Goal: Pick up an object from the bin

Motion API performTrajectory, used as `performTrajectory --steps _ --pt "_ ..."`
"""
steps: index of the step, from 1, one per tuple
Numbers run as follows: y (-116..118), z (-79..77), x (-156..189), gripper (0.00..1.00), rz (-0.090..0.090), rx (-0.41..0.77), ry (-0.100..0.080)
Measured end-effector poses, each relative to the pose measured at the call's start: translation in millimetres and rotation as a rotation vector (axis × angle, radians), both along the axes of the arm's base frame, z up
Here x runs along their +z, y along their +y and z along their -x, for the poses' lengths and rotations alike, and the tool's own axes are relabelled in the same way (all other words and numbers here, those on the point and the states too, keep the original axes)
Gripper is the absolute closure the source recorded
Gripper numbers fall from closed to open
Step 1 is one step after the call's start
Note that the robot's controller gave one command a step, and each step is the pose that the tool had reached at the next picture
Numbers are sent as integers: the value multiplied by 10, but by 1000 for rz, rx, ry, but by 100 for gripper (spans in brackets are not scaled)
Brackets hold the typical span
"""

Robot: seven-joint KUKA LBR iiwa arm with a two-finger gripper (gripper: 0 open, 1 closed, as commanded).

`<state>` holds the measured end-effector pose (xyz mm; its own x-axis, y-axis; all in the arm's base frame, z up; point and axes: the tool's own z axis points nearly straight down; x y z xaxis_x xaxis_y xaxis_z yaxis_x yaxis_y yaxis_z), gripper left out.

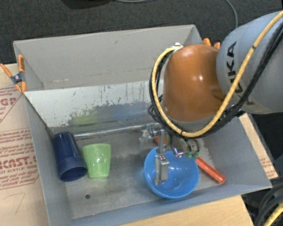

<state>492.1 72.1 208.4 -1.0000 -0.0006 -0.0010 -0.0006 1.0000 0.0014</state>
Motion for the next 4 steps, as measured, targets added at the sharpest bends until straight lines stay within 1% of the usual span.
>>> performTrajectory --steps 1,2,3,4 --pt "0 0 0 0 0 0 0" --pt "-2 14 -168 0 -1 -2 -6" --pt "-235 -231 -235 0 0 201 -11" --pt "-164 -165 -368 0 -1 147 -10"
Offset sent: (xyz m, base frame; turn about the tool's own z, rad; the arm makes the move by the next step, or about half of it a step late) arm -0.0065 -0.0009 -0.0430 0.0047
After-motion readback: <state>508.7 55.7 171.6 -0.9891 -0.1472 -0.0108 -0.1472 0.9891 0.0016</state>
